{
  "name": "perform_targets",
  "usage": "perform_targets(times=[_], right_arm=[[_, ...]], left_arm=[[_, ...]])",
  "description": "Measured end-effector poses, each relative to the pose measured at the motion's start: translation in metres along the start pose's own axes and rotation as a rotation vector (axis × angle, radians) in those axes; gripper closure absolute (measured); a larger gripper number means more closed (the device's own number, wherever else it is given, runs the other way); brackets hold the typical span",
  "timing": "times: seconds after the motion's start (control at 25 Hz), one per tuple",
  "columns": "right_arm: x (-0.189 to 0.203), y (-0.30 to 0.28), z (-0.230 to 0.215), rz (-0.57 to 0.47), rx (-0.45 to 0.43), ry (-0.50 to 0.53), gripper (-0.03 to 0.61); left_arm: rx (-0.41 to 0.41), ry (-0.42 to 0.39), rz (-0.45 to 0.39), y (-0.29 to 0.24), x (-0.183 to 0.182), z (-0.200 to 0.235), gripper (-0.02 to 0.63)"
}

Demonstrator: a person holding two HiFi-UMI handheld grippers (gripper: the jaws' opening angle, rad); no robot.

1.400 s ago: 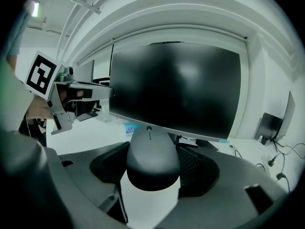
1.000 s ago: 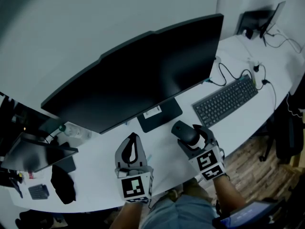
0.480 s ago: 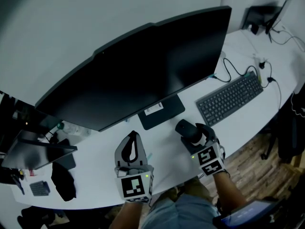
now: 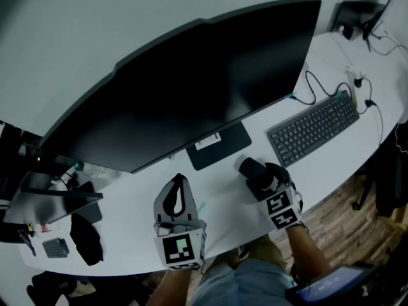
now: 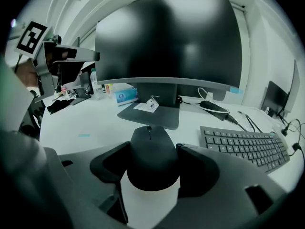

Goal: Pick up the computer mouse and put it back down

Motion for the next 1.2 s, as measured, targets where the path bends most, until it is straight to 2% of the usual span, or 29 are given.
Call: perform_targets(times=[0.88, 1.2], right_arm=[[0.026, -0.021, -0.011, 0.073, -0.011, -0.042, 0.265], [0.022, -0.019, -0.010, 0.073, -0.028, -0.042, 0.212]], left_arm=[[-0.004, -0.002, 0.041, -0.010, 0.009, -0.003, 0.606], [-0.006, 0.003, 0.022, -0.009, 0.003, -0.003, 0.606]])
Point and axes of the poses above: the fingertips, and each gripper's own axes: y backward along the fingers, z to its left, x out of its underside, the point moved 4 cm from there along y, backward along the fingers, and after that the axes turned 12 degrees about -y, right-handed, at the moved point
